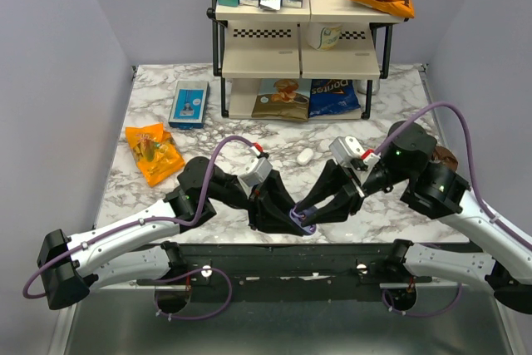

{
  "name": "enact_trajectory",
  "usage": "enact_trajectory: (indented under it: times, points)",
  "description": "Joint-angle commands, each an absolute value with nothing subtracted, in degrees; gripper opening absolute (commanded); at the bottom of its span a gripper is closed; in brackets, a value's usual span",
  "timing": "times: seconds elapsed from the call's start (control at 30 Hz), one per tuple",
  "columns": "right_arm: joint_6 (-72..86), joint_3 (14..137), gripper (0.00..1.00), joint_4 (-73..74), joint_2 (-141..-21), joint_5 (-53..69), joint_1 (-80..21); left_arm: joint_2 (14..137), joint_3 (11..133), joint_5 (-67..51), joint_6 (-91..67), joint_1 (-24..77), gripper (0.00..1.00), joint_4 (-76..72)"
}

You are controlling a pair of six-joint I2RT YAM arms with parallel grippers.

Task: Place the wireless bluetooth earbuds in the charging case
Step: Place the earbud in the charging case.

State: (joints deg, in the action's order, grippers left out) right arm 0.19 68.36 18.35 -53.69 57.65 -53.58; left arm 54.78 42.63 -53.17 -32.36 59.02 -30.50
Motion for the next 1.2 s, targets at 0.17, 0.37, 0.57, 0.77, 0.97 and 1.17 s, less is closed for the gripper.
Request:
enact_trajectory:
  times: [0.17, 0.37, 0.57, 0.77, 0.97, 1.17]
  points:
    - [-0.7, 68.38, 0.42, 22.76, -53.0, 54.05, -53.44, 52.82, 45.44, -52.3, -30.15, 59.94, 0.02, -34.19]
    - [-0.79, 68.47, 0.43, 22.76, -53.0, 53.96, -53.44, 52.82, 45.18, -52.03, -30.06, 60.03, 0.02, -34.19]
    - [-1.14, 68.73, 0.43, 23.2, -52.65, 53.09, -53.44, 52.56, 45.09, -51.77, -29.88, 60.12, 0.02, -33.84]
    - [-1.14, 68.73, 0.43, 23.73, -52.03, 52.82, -53.44, 52.29, 44.91, -51.15, -29.62, 60.03, 0.02, -33.84]
    - [-1.23, 68.38, 0.44, 24.08, -51.42, 52.3, -53.53, 52.29, 44.91, -50.71, -29.53, 60.03, 0.02, -34.01]
    - [-1.58, 68.2, 0.44, 24.34, -50.98, 50.63, -53.44, 52.21, 44.83, -50.45, -29.53, 60.03, 0.02, -33.84]
